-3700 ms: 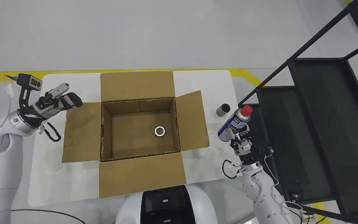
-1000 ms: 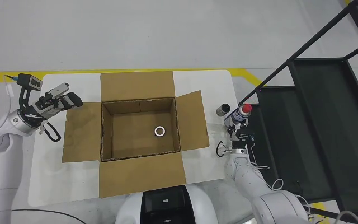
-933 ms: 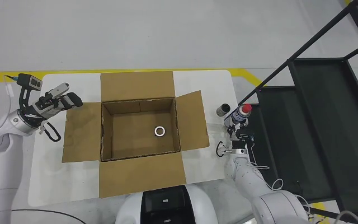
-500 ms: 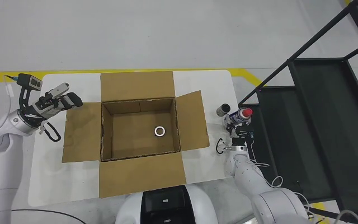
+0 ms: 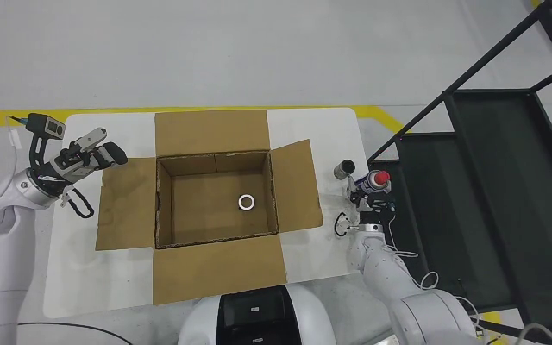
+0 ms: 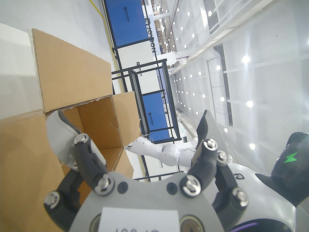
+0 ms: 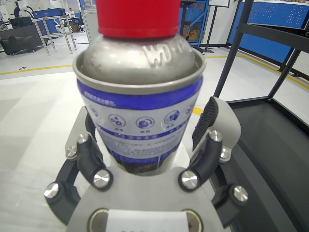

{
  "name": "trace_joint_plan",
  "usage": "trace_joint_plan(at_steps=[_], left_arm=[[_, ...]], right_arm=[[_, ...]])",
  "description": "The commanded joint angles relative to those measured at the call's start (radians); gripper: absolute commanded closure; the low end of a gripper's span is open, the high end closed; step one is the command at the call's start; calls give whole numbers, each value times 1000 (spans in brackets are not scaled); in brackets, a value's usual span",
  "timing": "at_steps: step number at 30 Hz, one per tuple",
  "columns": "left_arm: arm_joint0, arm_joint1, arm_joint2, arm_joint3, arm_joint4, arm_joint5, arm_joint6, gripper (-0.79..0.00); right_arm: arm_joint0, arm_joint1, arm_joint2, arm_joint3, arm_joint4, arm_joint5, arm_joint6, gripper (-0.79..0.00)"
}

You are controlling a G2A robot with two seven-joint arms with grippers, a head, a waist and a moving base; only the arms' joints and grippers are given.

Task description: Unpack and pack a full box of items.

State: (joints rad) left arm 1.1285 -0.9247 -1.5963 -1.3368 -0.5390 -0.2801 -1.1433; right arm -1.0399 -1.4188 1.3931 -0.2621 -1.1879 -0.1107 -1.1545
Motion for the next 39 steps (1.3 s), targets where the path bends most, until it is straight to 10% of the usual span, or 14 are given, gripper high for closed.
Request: trace_joint_plan(at_steps=[1, 39], left_arm=[[0, 0, 0, 0, 0, 0, 0, -785], [0, 0, 0, 0, 0, 0, 0, -785]], right_arm=[[1, 1, 0, -2, 2, 0, 7, 0], [58, 7, -14, 10, 24, 38, 62, 0]])
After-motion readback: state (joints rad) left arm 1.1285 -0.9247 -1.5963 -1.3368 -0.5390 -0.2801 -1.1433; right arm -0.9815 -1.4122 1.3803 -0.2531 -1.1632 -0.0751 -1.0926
